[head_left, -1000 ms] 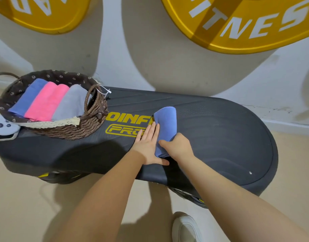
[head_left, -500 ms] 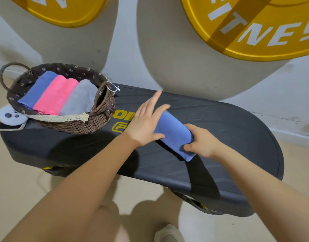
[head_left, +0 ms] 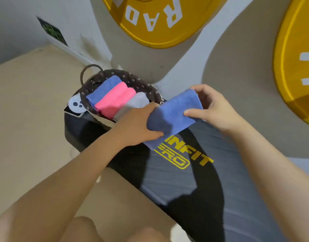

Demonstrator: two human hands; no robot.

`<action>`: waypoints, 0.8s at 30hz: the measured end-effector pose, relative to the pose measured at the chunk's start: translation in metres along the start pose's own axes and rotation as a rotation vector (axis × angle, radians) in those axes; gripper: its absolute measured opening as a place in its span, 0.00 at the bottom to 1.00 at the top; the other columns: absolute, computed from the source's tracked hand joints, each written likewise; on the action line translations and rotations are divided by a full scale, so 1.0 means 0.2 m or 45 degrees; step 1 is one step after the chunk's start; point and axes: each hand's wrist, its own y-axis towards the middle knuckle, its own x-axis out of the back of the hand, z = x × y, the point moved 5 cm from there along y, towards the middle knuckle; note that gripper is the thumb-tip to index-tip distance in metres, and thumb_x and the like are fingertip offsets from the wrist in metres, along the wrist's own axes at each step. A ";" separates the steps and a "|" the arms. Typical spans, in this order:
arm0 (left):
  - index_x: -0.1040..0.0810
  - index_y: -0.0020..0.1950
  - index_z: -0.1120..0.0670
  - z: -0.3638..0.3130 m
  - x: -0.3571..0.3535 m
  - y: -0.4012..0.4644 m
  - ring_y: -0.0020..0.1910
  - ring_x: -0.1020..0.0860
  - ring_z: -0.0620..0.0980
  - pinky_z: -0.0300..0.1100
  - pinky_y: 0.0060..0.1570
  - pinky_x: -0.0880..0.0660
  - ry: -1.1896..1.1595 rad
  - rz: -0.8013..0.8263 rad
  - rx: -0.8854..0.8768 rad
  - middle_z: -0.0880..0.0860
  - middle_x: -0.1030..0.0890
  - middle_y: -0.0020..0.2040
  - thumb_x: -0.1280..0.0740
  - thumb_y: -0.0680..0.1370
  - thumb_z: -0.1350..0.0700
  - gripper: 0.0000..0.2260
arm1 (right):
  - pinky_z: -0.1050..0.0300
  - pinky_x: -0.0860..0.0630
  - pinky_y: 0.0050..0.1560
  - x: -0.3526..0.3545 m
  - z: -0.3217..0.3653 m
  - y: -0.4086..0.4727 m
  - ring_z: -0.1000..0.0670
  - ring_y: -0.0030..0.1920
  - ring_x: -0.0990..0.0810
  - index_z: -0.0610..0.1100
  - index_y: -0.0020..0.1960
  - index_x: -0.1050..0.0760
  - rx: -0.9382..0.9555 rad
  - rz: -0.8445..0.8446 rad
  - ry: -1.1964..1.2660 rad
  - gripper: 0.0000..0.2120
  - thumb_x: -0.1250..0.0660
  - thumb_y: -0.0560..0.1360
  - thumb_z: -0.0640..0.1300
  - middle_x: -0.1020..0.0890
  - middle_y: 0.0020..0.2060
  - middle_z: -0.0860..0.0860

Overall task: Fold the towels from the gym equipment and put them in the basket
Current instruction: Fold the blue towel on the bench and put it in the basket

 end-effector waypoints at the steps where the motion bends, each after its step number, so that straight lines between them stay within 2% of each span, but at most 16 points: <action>1: 0.29 0.53 0.47 0.03 0.06 0.00 0.43 0.28 0.48 0.30 0.36 0.33 -0.043 -0.060 0.037 0.46 0.24 0.44 0.26 0.67 0.50 0.19 | 0.57 0.24 0.51 -0.03 0.03 0.08 0.53 0.47 0.23 0.53 0.50 0.29 0.014 0.037 0.038 0.20 0.25 0.64 0.37 0.22 0.48 0.48; 4: 0.29 0.56 0.51 0.14 0.21 -0.01 0.45 0.27 0.48 0.27 0.38 0.34 -0.093 -0.169 0.242 0.46 0.24 0.45 0.26 0.68 0.52 0.20 | 0.57 0.25 0.52 -0.16 0.10 0.30 0.52 0.49 0.24 0.52 0.53 0.30 0.069 0.193 0.038 0.19 0.28 0.67 0.38 0.23 0.50 0.47; 7: 0.30 0.52 0.48 0.26 0.31 0.00 0.43 0.27 0.47 0.30 0.36 0.33 -0.115 -0.253 0.399 0.45 0.25 0.43 0.26 0.68 0.52 0.18 | 0.66 0.24 0.46 -0.27 0.12 0.47 0.59 0.42 0.21 0.48 0.53 0.31 0.017 0.286 0.199 0.15 0.34 0.73 0.32 0.22 0.45 0.51; 9: 0.30 0.52 0.48 0.33 0.34 0.01 0.43 0.27 0.46 0.32 0.35 0.33 -0.175 -0.278 0.463 0.46 0.24 0.44 0.26 0.68 0.53 0.17 | 0.67 0.22 0.43 -0.33 0.10 0.55 0.60 0.39 0.19 0.47 0.51 0.30 -0.069 0.361 0.376 0.13 0.33 0.73 0.34 0.21 0.43 0.52; 12: 0.28 0.55 0.50 0.41 0.34 0.03 0.45 0.26 0.49 0.34 0.37 0.30 -0.307 -0.332 0.554 0.48 0.24 0.47 0.26 0.68 0.54 0.19 | 0.65 0.22 0.43 -0.39 0.00 0.65 0.58 0.38 0.19 0.47 0.50 0.29 -0.199 0.422 0.490 0.14 0.33 0.66 0.39 0.21 0.42 0.52; 14: 0.28 0.57 0.53 0.44 0.29 0.06 0.45 0.27 0.49 0.33 0.37 0.32 -0.291 -0.327 0.568 0.48 0.24 0.46 0.26 0.69 0.55 0.20 | 0.66 0.21 0.42 -0.41 -0.07 0.69 0.59 0.39 0.18 0.48 0.51 0.28 -0.267 0.449 0.491 0.13 0.32 0.68 0.38 0.21 0.43 0.51; 16: 0.28 0.58 0.56 0.48 0.21 0.09 0.45 0.27 0.50 0.39 0.35 0.33 -0.232 -0.272 0.556 0.49 0.25 0.46 0.26 0.69 0.54 0.20 | 0.66 0.21 0.41 -0.42 -0.14 0.71 0.58 0.39 0.18 0.50 0.52 0.28 -0.323 0.465 0.434 0.14 0.33 0.72 0.35 0.21 0.44 0.50; 18: 0.29 0.57 0.57 0.53 0.14 0.13 0.47 0.26 0.53 0.43 0.40 0.32 -0.197 -0.224 0.550 0.52 0.24 0.47 0.27 0.69 0.53 0.20 | 0.65 0.22 0.41 -0.41 -0.21 0.75 0.54 0.41 0.19 0.49 0.52 0.28 -0.361 0.491 0.276 0.14 0.36 0.75 0.32 0.21 0.44 0.49; 20: 0.30 0.59 0.57 0.57 0.10 0.17 0.50 0.24 0.56 0.47 0.45 0.29 -0.096 -0.186 0.533 0.55 0.22 0.52 0.27 0.70 0.52 0.22 | 0.58 0.26 0.43 -0.40 -0.25 0.80 0.49 0.46 0.24 0.48 0.52 0.30 -0.305 0.534 -0.067 0.16 0.36 0.73 0.29 0.23 0.45 0.47; 22: 0.32 0.63 0.57 0.58 0.08 0.20 0.53 0.24 0.58 0.48 0.44 0.29 0.090 -0.137 0.482 0.57 0.23 0.55 0.29 0.71 0.51 0.24 | 0.60 0.30 0.43 -0.42 -0.23 0.85 0.49 0.48 0.29 0.44 0.52 0.32 -0.169 0.609 -0.473 0.19 0.34 0.69 0.26 0.26 0.44 0.50; 24: 0.34 0.65 0.57 0.56 0.06 0.22 0.54 0.25 0.57 0.45 0.40 0.33 0.257 -0.082 0.448 0.56 0.24 0.57 0.31 0.73 0.51 0.24 | 0.59 0.34 0.38 -0.45 -0.21 0.88 0.49 0.46 0.30 0.41 0.52 0.33 0.000 0.662 -0.898 0.19 0.32 0.67 0.28 0.27 0.42 0.50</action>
